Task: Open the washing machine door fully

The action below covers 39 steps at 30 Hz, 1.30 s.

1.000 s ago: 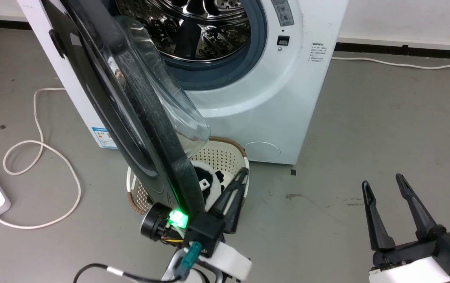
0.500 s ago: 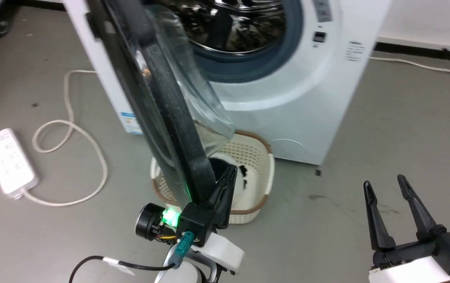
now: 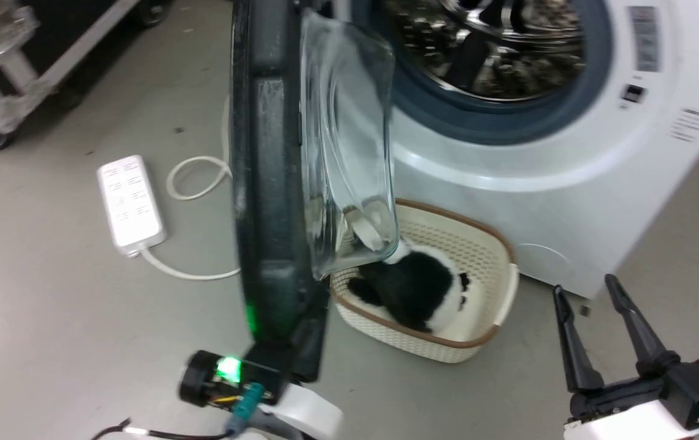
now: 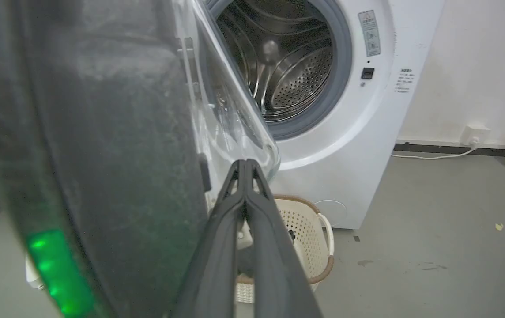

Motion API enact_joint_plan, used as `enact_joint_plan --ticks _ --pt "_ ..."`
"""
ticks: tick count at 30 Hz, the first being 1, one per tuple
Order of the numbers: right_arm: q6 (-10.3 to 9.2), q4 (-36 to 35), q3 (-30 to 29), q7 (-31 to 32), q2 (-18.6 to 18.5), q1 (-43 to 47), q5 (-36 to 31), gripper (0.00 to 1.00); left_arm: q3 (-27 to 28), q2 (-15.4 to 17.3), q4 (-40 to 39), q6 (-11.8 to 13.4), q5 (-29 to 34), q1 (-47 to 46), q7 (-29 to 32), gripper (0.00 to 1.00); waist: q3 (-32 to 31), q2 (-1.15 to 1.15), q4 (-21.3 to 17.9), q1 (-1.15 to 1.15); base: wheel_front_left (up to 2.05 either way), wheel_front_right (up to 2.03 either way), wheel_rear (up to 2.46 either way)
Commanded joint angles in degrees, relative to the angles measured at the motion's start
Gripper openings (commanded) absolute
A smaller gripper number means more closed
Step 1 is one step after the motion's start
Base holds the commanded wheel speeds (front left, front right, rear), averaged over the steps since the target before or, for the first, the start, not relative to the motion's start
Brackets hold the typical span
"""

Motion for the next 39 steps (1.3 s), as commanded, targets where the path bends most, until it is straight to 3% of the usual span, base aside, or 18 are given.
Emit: enact_joint_plan --ticks 1,12,23,29,35,39 --pt "0.05 0.09 0.22 -0.26 0.22 -0.06 -0.51 1.0 1.6 0.7 -0.4 0.77 -0.37 0.47 -0.24 0.0 0.32 0.0 2.82 0.01 0.0 0.0 0.0" --pt "0.05 -0.01 1.71 -0.26 -0.87 -2.11 -1.81 1.0 13.18 5.8 -1.01 1.61 -3.47 -2.44 -0.25 0.0 5.89 0.0 5.77 0.01 0.0 0.0 0.0" --pt "0.05 -0.11 1.86 -0.26 -5.23 -5.19 -1.75 1.0 25.28 15.13 10.54 -0.37 -9.95 -12.73 -0.25 0.0 13.54 0.0 3.49 0.01 0.0 0.0 0.0" --pt "0.05 -0.54 0.97 -0.26 -6.5 -5.49 -1.57 1.0 29.16 18.76 16.53 -1.34 -11.45 -17.11 -0.25 0.0 15.41 0.0 2.18 0.01 0.0 0.0 0.0" --pt "0.05 -0.42 0.62 -0.26 -6.79 -5.51 -1.35 1.0 31.15 18.51 18.7 -1.72 -10.5 -19.02 -0.25 0.0 15.52 0.0 1.51 0.01 0.0 0.0 0.0" --pt "0.05 -0.19 0.48 -0.26 -6.06 -5.41 -1.17 1.0 32.32 17.07 15.9 -2.21 -8.55 -18.29 -0.25 0.0 14.14 0.0 0.92 0.01 0.0 0.0 0.0"
